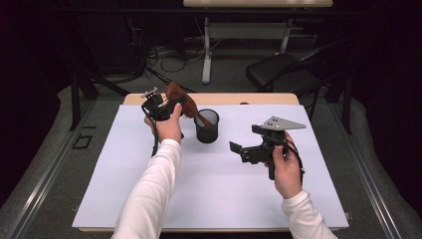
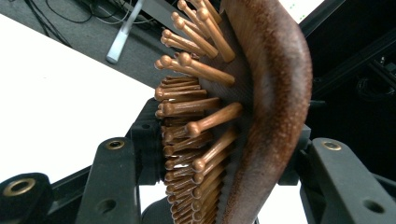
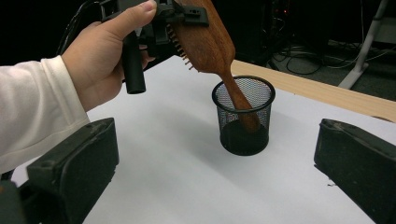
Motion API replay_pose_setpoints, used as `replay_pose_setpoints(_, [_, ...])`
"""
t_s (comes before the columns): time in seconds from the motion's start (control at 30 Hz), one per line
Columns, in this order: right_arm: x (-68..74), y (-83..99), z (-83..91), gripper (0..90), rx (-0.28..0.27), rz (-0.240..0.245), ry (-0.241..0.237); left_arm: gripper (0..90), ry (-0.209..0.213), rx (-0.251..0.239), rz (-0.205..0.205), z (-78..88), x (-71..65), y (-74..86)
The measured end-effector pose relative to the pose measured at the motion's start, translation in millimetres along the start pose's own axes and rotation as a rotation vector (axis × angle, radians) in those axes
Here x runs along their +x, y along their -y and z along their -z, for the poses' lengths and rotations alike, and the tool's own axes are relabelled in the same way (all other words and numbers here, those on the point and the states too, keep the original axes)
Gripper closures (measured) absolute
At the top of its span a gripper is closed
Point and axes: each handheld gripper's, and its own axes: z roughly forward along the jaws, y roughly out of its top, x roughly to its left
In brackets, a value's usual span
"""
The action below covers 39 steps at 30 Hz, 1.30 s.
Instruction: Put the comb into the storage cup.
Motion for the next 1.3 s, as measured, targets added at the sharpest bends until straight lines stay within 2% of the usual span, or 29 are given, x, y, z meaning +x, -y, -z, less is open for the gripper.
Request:
replay_pose_setpoints(0.1, [0.0,0.3,-0.3,0.0,0.002,0.000,0.000,48.6,0.001,-0.003,0.006,-0.9,-0.4,1.1])
replay_pose_setpoints(0.37, [0.0,0.3,-0.3,0.0,0.002,0.002,0.000,48.6,0.004,0.000,-0.048,-2.5,-2.9,5.0])
replay_pose_setpoints(0.43, [0.0,0.3,-0.3,0.0,0.002,0.001,0.001,48.6,0.006,0.000,-0.042,-3.6,-3.8,6.4])
replay_pose_setpoints(1.0, [0.0,0.8,-1.0,0.0,0.007,0.003,0.002,48.6,-0.011,0.026,-0.080,-8.7,-4.9,15.3])
replay_pose_setpoints(1.03, [-0.1,0.9,-1.2,0.0,0.008,0.002,0.003,48.6,-0.010,0.024,-0.072,-9.2,-5.3,15.7])
replay_pose_setpoints(1.3, [-0.3,2.1,-3.2,0.0,0.016,0.004,0.001,48.5,0.000,0.028,-0.091,-11.8,-5.1,18.2])
